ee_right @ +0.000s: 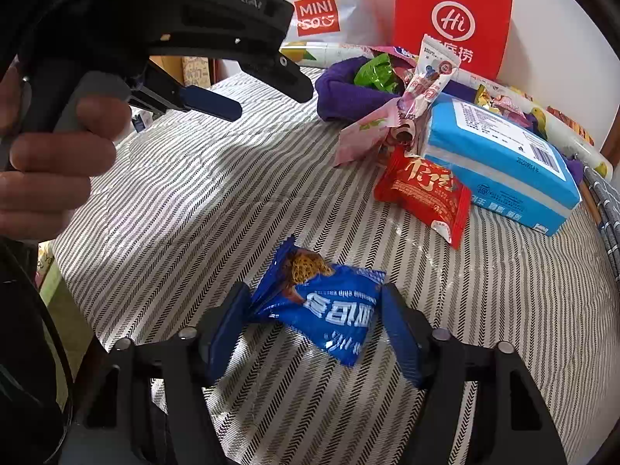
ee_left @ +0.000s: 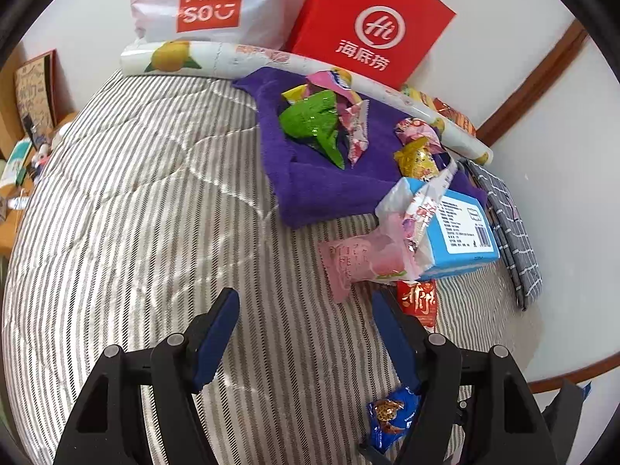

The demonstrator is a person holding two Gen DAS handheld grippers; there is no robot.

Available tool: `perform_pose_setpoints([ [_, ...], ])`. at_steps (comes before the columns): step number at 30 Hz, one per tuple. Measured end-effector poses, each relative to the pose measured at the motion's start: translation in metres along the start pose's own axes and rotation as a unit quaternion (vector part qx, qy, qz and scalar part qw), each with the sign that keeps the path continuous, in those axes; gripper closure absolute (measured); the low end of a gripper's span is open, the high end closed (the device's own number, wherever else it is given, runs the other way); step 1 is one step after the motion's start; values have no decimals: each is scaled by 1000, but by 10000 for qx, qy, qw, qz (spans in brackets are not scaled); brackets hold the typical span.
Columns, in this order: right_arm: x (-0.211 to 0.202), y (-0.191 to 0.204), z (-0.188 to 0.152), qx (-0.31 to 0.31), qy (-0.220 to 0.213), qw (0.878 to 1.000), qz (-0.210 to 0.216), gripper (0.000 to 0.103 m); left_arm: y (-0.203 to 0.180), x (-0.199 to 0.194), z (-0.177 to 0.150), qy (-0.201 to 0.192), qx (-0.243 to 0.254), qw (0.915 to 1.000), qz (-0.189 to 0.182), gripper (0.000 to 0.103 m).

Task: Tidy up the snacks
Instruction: 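Lower the right gripper onto the blue biscuit packet and grasp it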

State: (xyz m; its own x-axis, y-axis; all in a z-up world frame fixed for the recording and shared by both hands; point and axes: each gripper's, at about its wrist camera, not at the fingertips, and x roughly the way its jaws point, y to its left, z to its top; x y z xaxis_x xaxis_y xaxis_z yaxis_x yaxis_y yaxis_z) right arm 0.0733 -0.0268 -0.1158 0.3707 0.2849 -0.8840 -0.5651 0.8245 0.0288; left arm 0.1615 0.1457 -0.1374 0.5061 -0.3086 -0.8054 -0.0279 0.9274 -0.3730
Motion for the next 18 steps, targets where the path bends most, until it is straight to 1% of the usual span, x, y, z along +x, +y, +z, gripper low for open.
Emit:
perform_pose_setpoints([
  [4,-7,-13,0,137,-86,9996,213,47,-13,11,-1,25,265,9996,53,34],
  [5,-8,-18,0,182,-109,9994,261,48,-17,15,-2,35,343,9994,88,34],
  [10,-7,-32,1,318,-139,9989,316,48,-35,32,-3,-3,733,9969,275,34],
  [14,-7,-42,3,371,-115,9988,299,45,-50,43,-2,-108,1094,9929,450,34],
  [18,-6,-51,6,473,-110,9982,353,41,-59,49,0,-206,1331,9891,602,34],
])
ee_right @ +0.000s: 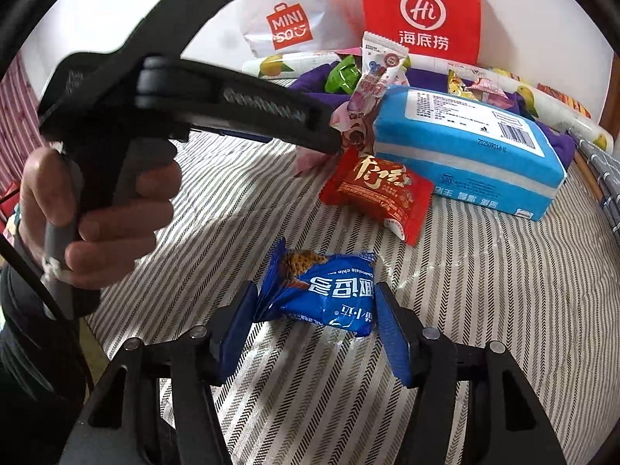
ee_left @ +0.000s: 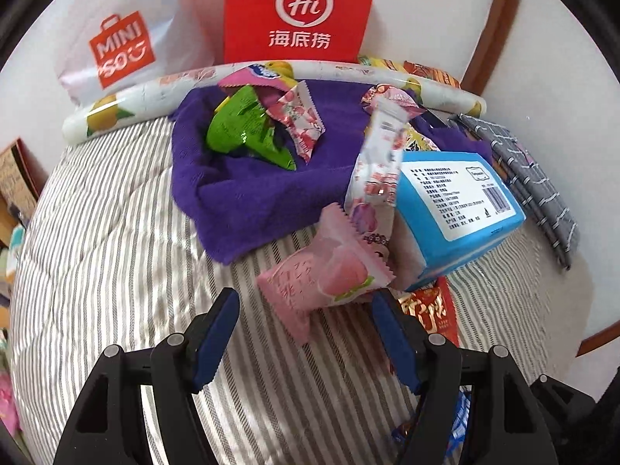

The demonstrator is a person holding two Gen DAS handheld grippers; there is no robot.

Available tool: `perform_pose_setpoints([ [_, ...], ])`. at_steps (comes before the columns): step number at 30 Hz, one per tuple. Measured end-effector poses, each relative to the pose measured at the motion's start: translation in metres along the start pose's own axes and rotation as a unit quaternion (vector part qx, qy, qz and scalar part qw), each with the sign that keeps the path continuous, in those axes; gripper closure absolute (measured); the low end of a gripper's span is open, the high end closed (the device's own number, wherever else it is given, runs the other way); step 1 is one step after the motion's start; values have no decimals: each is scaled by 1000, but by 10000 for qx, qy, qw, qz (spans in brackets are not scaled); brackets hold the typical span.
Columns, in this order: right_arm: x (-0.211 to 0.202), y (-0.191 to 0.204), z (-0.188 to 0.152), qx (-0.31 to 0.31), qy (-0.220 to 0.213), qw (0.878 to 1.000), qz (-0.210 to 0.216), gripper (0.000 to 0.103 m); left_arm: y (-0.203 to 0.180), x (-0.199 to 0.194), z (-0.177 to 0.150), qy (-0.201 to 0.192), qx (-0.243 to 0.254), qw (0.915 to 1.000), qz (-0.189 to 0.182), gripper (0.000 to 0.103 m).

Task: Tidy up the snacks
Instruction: 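Lower the right gripper onto the blue biscuit packet and grasp it, then lift the blue packet with the right gripper while the left gripper grasps a pink candy packet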

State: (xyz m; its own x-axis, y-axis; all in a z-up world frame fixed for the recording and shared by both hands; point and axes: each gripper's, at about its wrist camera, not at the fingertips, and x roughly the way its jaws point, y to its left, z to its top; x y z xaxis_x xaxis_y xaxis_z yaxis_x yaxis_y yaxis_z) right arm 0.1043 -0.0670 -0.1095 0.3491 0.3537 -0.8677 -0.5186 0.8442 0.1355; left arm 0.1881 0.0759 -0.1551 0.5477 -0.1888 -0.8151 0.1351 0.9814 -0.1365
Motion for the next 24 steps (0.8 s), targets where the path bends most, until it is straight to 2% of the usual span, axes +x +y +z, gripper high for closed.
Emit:
perform_pose_setpoints([
  [2,2,1,1,42,18,10000,64,38,-2,1,2,-71,49,10000,26,36],
  [5,6,5,4,-4,-10,10000,-76,36,0,4,3,-52,50,10000,-30,53],
  [7,9,10,5,-53,-39,9998,-211,36,4,4,3,-47,16,10000,-79,71],
  [10,10,13,7,-104,-83,9994,-322,42,14,0,2,-115,-91,9997,-192,85],
  [14,9,13,7,-167,-93,9993,-323,51,29,-9,1,-186,-269,9987,-396,92],
  [24,-8,6,7,-39,-180,9996,-217,53,56,-30,-8,-312,-601,9969,-409,95],
])
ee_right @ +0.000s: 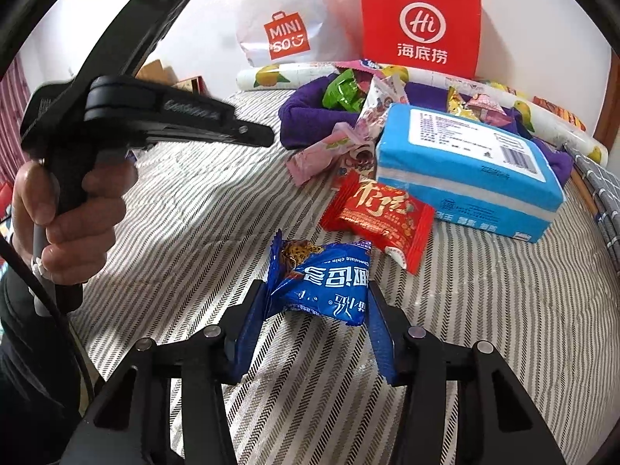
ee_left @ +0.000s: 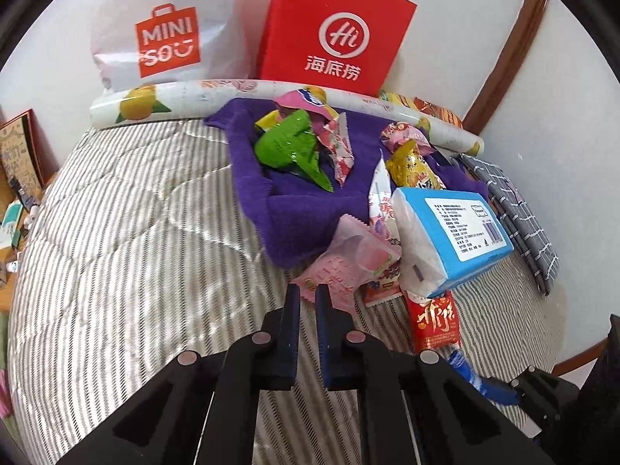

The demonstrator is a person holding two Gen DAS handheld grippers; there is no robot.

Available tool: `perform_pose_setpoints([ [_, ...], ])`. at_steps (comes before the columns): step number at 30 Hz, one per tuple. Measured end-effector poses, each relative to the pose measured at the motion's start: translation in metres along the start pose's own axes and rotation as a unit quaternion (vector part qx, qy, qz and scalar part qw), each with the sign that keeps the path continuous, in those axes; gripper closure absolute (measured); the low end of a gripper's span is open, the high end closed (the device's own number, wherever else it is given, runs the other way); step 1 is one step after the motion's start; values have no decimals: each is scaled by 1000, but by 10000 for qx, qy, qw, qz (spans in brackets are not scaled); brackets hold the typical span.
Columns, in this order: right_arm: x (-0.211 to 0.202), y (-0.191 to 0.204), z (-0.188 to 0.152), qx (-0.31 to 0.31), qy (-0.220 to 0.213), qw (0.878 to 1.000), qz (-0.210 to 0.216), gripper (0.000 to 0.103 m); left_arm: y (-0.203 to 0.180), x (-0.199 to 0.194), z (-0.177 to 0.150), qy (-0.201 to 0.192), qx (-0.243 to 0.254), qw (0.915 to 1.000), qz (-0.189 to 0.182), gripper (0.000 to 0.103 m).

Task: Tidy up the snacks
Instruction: 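Lift the blue packet with the right gripper while the left gripper grasps a pink candy packet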

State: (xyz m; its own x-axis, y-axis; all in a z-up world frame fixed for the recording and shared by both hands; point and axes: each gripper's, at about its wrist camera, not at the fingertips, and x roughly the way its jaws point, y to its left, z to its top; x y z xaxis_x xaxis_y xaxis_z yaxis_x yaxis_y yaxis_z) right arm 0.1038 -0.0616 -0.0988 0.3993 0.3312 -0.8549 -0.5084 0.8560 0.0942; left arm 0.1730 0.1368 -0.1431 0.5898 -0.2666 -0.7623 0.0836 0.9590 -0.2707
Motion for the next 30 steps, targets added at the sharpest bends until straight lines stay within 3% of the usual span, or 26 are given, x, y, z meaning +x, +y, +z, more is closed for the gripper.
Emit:
perform_pose_setpoints([
  [24,-45,-39,-11,564,-361,9972,-325,53,12,-22,-23,253,-398,9989,10,94],
  [26,-46,-43,-12,630,-363,9968,-324,53,14,-19,-22,327,-475,9983,-46,87],
  [27,-46,-46,-13,668,-360,9966,-333,53,14,-17,-21,387,-518,9979,-76,74],
  [28,-46,-47,-13,688,-359,9964,-342,53,14,-16,-21,386,-534,9978,-90,70],
  [30,-47,-52,-14,739,-363,9959,-363,53,9,-13,-17,327,-498,9982,-106,70],
])
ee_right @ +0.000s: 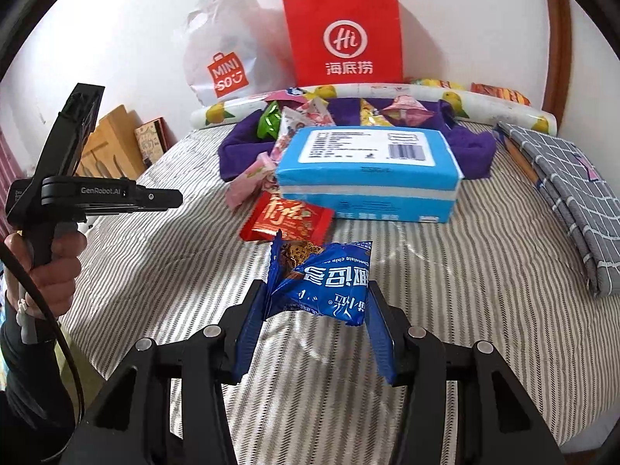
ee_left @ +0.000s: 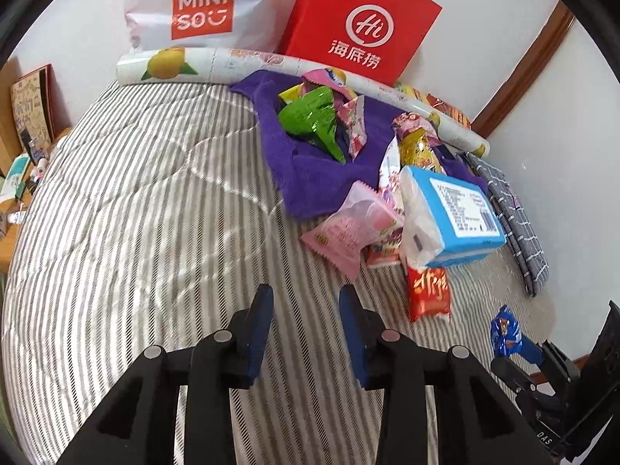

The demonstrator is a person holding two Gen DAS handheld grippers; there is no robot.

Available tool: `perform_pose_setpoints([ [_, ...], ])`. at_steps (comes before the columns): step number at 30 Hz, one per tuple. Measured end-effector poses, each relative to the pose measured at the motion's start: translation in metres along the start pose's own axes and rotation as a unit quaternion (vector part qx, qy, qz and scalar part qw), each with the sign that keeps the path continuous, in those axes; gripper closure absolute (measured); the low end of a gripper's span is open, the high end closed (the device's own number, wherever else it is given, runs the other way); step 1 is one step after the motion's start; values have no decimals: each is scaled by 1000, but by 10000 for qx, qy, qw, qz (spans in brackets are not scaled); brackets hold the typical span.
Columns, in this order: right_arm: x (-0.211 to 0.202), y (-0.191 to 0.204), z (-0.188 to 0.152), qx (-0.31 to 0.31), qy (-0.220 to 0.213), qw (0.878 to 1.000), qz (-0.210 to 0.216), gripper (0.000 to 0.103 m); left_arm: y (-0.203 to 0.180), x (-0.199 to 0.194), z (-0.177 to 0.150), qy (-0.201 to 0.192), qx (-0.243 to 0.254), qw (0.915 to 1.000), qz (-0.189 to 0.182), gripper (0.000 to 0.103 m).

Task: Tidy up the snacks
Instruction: 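Lift the blue packet with the right gripper while the left gripper grasps a pink candy packet, then carry the blue packet and pink candy packet over the purple towel with both grippers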

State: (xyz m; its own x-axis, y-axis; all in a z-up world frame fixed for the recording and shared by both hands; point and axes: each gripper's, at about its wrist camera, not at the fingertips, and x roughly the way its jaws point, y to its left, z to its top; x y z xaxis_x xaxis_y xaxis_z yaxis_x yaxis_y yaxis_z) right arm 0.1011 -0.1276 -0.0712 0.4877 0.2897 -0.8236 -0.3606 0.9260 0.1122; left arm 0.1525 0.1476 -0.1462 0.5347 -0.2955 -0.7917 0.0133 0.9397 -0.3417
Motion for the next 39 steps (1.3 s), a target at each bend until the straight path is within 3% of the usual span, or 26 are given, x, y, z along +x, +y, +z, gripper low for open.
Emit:
perform_pose_setpoints([
  [8,4,-20,3,189,33,9998,-38,53,-40,28,24,84,779,9969,70,66],
  [12,8,-32,6,284,55,9995,-109,53,-57,47,29,141,1224,9916,391,66],
  [18,17,-48,8,449,139,9987,-184,53,-63,64,32,121,1448,9866,747,66],
  [30,13,-42,11,330,70,9992,-206,53,-54,28,23,-213,1287,9894,635,92],
  [39,-3,-27,15,234,-78,9996,-127,53,-50,-3,7,-324,1066,9929,410,93],
])
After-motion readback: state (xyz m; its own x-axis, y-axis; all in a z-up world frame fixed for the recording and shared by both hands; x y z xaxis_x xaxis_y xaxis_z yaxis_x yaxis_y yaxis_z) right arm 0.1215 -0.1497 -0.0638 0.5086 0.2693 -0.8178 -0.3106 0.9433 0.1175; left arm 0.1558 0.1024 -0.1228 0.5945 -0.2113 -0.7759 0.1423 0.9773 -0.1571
